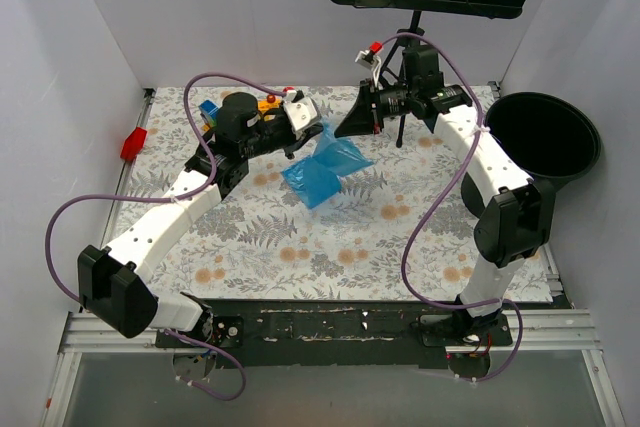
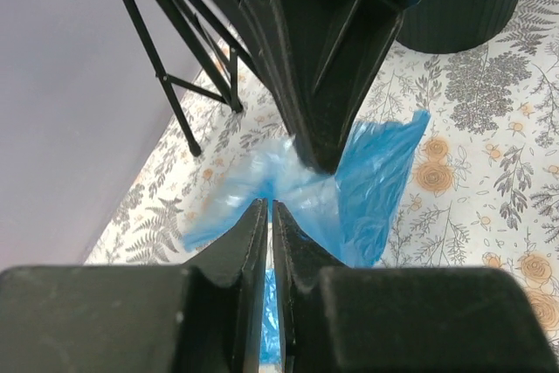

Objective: Put the trash bags into the trash bin

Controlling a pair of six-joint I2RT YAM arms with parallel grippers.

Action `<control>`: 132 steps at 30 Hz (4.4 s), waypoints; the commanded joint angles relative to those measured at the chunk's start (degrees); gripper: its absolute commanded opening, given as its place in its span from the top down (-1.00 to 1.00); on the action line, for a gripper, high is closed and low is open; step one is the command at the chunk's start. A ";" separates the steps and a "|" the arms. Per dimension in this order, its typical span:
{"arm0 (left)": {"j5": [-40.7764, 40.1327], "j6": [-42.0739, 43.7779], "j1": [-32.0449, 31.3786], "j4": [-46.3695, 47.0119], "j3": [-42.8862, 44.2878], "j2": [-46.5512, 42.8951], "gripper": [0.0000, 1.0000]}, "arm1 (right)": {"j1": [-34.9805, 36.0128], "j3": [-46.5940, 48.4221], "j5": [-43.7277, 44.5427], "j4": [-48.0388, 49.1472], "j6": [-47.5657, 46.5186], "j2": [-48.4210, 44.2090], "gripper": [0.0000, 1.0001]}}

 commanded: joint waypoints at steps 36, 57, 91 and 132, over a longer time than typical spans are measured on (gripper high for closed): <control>14.13 -10.93 0.22 -6.92 12.01 9.81 1.00 | -2.64 -7.83 -2.78 10.41 11.84 -6.00 0.97; 9.30 -8.47 0.40 -8.41 10.43 5.23 1.00 | -8.62 -11.09 7.74 4.20 8.09 -7.23 0.97; 4.37 -5.72 1.89 -18.09 6.56 -3.20 -0.44 | -0.81 0.96 33.78 3.83 -14.68 -14.52 0.97; -8.82 -27.89 0.57 -3.75 6.56 5.67 0.55 | 9.92 -1.51 49.25 5.58 -16.18 -17.07 0.97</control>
